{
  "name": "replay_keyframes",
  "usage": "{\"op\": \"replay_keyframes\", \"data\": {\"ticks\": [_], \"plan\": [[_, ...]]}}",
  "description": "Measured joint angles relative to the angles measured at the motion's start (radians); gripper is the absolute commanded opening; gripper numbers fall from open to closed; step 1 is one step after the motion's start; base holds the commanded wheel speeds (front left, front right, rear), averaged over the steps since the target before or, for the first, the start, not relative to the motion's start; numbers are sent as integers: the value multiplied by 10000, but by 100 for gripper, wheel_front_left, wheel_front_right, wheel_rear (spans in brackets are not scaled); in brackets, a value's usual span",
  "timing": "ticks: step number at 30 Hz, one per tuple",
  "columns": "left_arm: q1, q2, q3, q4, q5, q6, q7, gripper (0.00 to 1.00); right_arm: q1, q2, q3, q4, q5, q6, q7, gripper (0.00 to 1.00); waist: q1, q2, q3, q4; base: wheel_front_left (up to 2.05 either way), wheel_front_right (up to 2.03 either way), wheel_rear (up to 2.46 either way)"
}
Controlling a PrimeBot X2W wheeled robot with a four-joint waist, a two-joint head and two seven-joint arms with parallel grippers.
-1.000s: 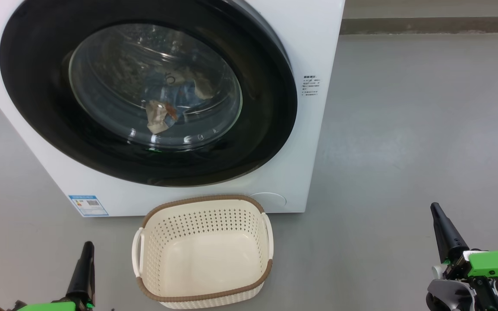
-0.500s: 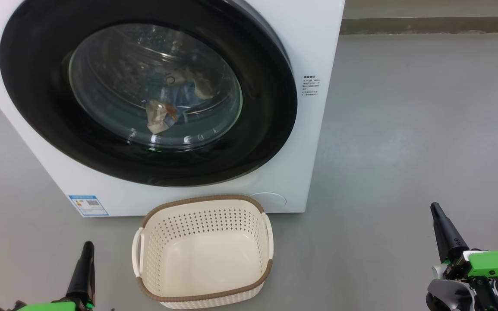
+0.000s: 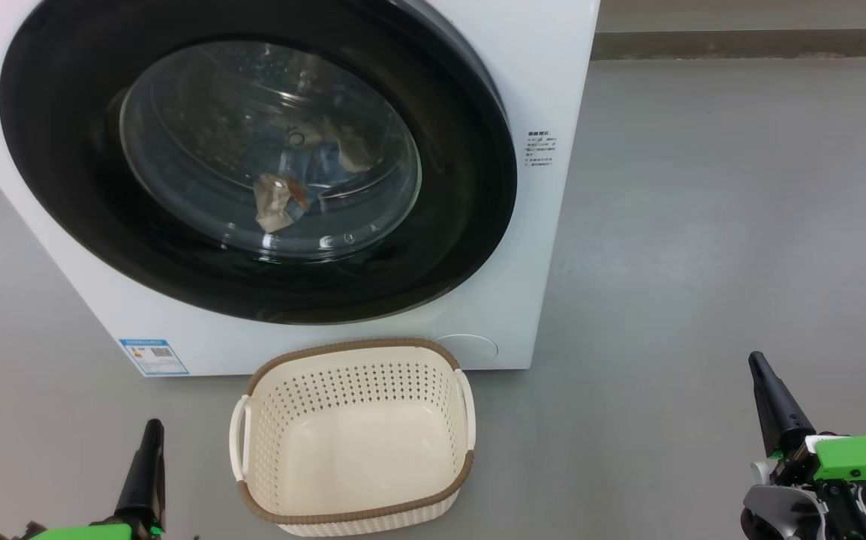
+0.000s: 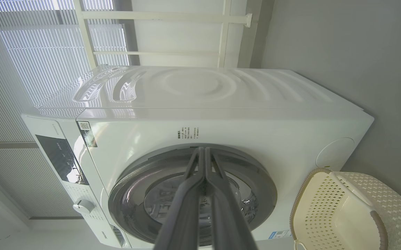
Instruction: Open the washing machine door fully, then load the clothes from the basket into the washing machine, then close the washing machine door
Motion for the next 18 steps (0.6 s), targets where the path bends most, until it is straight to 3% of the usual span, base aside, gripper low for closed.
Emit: {"op": "replay_keyframes", "data": {"ticks": [18], "plan": [[0, 0, 0, 0, 0, 0, 0, 0, 0, 4, -4, 0, 0, 0, 0, 0, 0, 0, 0, 0, 0, 0, 0]]}}
